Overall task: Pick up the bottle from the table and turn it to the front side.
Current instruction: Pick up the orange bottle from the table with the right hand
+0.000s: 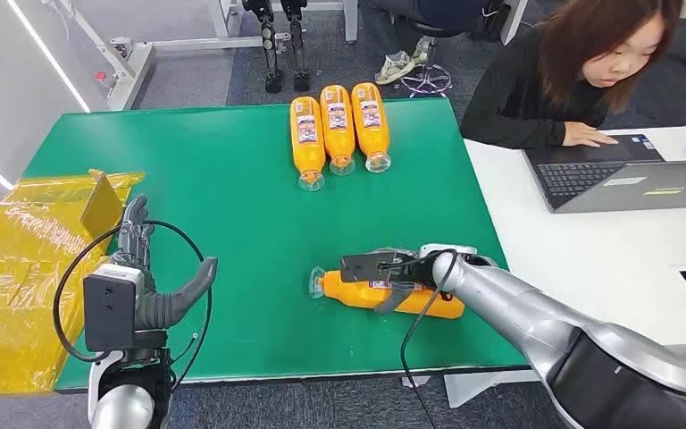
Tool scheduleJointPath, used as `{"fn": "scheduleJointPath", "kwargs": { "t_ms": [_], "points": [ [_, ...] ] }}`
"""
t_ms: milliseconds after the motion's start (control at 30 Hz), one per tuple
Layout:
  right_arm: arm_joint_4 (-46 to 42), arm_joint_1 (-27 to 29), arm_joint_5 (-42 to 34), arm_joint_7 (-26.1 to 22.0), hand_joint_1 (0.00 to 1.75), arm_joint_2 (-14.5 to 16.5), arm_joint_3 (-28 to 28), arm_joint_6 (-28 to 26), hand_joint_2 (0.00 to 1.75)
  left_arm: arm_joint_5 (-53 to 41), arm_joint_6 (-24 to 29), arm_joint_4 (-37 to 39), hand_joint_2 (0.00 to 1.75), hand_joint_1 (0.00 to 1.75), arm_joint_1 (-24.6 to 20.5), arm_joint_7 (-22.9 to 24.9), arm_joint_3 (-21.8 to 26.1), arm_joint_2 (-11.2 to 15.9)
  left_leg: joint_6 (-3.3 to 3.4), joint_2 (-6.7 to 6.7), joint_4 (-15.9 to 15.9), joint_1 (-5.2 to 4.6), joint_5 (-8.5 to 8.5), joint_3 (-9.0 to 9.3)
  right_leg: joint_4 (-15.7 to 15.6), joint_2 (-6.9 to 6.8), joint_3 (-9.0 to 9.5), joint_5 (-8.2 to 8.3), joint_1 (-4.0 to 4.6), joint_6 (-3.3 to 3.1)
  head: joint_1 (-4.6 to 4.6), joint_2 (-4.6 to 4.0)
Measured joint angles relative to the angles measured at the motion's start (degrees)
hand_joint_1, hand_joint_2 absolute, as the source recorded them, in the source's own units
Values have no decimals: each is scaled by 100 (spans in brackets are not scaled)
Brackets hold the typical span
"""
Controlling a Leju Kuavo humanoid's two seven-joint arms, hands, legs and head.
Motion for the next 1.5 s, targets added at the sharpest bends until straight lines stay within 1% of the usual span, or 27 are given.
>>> {"fn": "scheduleJointPath", "kwargs": {
  "t_ms": [33,67,100,267,567,833,1067,1133,1300,1500],
  "points": [
    [7,-4,30,0,133,-1,8,-13,175,2,4,2,175,0,-3,0,8,0,0,0,0,0,0,0,0,0,0,0,0,0,0,0],
    [11,-7,62,2,144,-3,14,-28,175,7,9,3,175,0,-5,0,15,0,0,1,0,0,0,0,0,1,0,1,0,0,0,-1],
    [20,-12,131,1,175,-7,27,-66,175,17,19,5,175,0,-8,0,28,0,0,1,1,0,1,0,0,1,0,3,0,1,0,0],
    [37,-66,367,-45,175,-58,79,-326,175,63,64,5,175,0,0,-7,91,0,6,0,2,0,13,-4,1,-2,0,11,0,7,0,0],
    [-3,-165,549,-71,175,-293,167,-486,175,72,83,5,175,0,34,-53,174,0,7,0,12,-1,16,-12,1,-2,-3,20,-1,8,0,-1],
    [-174,-239,657,0,175,-433,232,-510,175,80,82,5,175,0,34,-57,183,0,7,0,13,0,16,-14,4,-2,-6,21,0,7,0,0],
    [-310,-311,719,32,175,-456,265,-451,175,105,85,5,175,0,33,-103,191,0,6,1,13,0,17,-18,8,-1,-12,22,0,7,0,0],
    [-353,-330,716,16,175,-456,258,-564,175,113,101,5,175,0,33,-106,194,0,6,0,13,0,17,-19,9,-2,-13,22,0,7,0,-1],
    [-531,-365,782,-98,175,-456,134,-1145,175,129,145,5,175,0,62,-109,214,0,6,0,14,0,17,-21,12,-1,-15,22,0,7,0,-1],
    [-850,-363,913,-213,175,-456,-99,-1536,175,116,194,-5,175,0,182,-121,257,-5,6,1,14,0,17,-22,12,-1,-19,22,0,7,1,-1]
  ]
}}
